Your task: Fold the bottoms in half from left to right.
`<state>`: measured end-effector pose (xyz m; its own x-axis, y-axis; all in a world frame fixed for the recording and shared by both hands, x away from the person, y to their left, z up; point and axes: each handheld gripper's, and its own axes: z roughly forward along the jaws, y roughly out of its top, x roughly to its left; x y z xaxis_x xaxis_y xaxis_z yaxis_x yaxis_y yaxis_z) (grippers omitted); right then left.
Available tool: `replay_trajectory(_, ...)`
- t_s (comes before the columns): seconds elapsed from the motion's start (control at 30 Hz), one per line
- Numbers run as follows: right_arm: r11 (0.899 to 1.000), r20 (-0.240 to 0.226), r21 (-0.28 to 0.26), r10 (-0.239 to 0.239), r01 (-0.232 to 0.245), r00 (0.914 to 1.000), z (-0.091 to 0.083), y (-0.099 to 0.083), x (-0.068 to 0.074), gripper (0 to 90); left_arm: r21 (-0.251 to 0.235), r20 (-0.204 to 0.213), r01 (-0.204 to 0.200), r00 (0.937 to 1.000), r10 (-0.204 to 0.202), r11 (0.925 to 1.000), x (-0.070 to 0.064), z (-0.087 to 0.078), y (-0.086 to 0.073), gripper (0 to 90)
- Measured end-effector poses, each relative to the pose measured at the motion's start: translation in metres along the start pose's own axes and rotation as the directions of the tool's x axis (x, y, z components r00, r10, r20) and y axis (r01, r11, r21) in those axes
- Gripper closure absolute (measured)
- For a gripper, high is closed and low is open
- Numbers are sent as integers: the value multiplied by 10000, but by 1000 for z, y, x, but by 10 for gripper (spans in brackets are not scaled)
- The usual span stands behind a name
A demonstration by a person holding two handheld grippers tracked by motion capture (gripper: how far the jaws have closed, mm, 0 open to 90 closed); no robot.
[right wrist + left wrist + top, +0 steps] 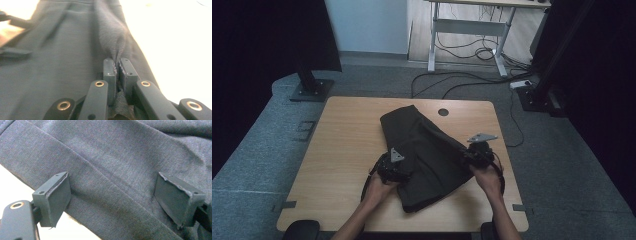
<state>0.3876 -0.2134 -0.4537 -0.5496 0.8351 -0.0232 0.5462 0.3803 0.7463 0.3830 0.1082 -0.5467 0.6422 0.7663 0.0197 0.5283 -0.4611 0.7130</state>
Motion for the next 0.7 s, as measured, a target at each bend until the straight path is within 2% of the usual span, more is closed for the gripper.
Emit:
replay_trajectory(0.07, 9992, 168, 77, 400, -402, 9991, 2, -3, -17, 819, -3, 8, 19, 10000, -19, 10000, 0, 0, 0, 142)
replay_trajectory(0.17, 9923, 523, 470, 1119, -1144, 9923, 15, -14, -45, 692, -6, 24, 32, 10000, -32, 10000, 0, 0, 0, 142)
replay_trajectory(0.27, 9847, 948, 911, 1399, -1486, 9856, 27, -27, -61, 574, -3, 33, 49, 10000, -49, 10000, 0, 0, 0, 142)
replay_trajectory(0.3, 9784, 981, 1112, 1638, -1743, 9816, 31, -33, -67, 538, 1, 37, 49, 10000, -49, 10000, 0, 0, 0, 142)
replay_trajectory(0.37, 9728, 1173, 1212, 1832, -1972, 9760, 34, -40, -74, 489, 10, 46, 63, 10000, -63, 10000, 1, 0, 0, 142)
replay_trajectory(0.43, 9692, 1241, 1146, 2037, -2180, 9711, 30, -44, -78, 436, 10, 61, 84, 9999, -84, 10000, 1, 0, 0, 142)
replay_trajectory(0.5, 9723, 1383, 952, 1993, -2133, 9701, 24, -43, -77, 402, 8, 109, 136, 9998, -136, 9999, 1, 0, 0, 142)
replay_trajectory(0.6, 9804, 1411, 534, 1807, -1898, 9734, 12, -37, -73, 370, -28, 180, 173, 9997, -173, 9998, 2, 0, 0, 142)
replay_trajectory(0.7, 9899, 1172, 211, 1368, -1401, 9836, 1, -28, -64, 358, -139, 91, 104, 9999, -103, 9998, 1, -3, -1, 144)
